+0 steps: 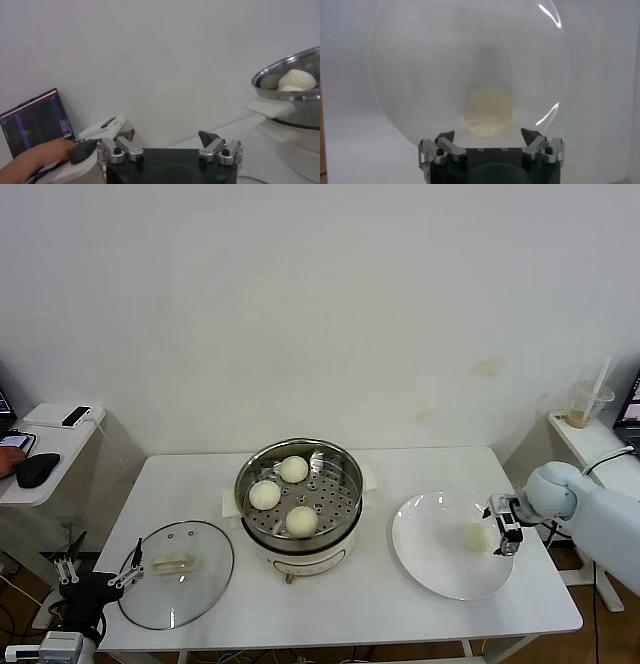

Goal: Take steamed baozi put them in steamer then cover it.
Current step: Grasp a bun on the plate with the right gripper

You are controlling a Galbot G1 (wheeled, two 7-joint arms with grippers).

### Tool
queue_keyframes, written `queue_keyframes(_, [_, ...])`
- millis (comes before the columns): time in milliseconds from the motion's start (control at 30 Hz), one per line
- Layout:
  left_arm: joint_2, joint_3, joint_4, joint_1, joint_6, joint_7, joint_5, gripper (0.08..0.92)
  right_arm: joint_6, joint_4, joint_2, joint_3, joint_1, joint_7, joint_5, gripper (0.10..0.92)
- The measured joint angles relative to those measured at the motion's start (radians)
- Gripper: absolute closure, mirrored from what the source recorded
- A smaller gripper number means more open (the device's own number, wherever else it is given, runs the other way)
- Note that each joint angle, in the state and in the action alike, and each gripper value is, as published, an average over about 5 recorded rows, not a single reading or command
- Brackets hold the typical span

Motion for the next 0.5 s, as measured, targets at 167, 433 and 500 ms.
queue_keyframes(167, [-0.001, -0.001, 0.001, 0.0, 0.0, 0.0, 0.001, 0.177, 0.002, -0.032, 0.032, 0.013, -0.011, 0.011, -0.007, 0.208])
queue_keyframes(433, [-0.002, -0.006, -0.001, 0.003, 0.0, -0.001, 0.002, 0.177, -0.009, -0.052, 0.058, 0.024, -0.024, 0.008, -0.022, 0.321])
queue_keyframes(500, [-0.003, -0.006, -0.002, 0.003, 0.0, -0.001, 0.002, 0.177, -0.011, -0.054, 0.059, 0.026, -0.023, 0.004, -0.024, 0.356])
